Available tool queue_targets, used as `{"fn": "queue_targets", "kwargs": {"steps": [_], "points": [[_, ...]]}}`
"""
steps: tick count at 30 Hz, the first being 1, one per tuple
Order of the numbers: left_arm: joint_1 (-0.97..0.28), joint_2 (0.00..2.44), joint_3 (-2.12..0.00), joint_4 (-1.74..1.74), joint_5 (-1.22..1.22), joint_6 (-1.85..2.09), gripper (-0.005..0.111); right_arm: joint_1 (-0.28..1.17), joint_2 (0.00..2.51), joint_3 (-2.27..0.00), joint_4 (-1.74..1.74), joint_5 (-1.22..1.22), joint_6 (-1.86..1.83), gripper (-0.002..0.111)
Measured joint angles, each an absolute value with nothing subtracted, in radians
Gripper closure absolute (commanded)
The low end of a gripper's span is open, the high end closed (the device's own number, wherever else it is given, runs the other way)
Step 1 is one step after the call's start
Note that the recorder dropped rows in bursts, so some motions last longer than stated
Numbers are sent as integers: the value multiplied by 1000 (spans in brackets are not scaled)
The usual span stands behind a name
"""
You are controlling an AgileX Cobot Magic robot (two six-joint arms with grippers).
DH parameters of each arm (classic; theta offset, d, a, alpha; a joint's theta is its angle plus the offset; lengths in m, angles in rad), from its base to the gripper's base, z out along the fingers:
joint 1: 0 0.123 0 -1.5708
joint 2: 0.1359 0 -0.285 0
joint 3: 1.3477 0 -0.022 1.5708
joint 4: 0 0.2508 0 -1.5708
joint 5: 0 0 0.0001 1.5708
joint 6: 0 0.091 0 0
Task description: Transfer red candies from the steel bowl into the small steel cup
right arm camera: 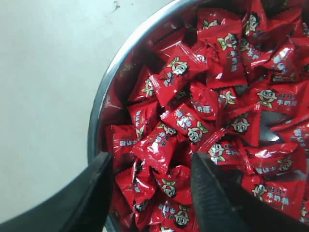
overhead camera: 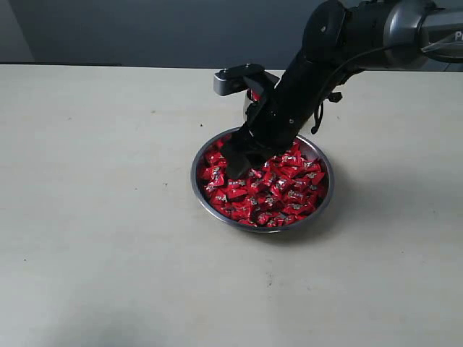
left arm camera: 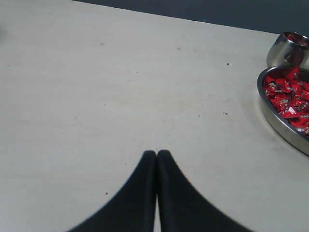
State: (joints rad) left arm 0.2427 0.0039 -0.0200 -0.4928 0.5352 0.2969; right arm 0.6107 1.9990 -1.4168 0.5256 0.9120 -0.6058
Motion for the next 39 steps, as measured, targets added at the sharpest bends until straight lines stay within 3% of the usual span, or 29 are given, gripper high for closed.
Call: {"fn": "queue_targets", "kwargs": {"steps": [39], "points": [[243,4,-20,-493,535,297,106,611,1999,-1417,526,889,-606,60]]}}
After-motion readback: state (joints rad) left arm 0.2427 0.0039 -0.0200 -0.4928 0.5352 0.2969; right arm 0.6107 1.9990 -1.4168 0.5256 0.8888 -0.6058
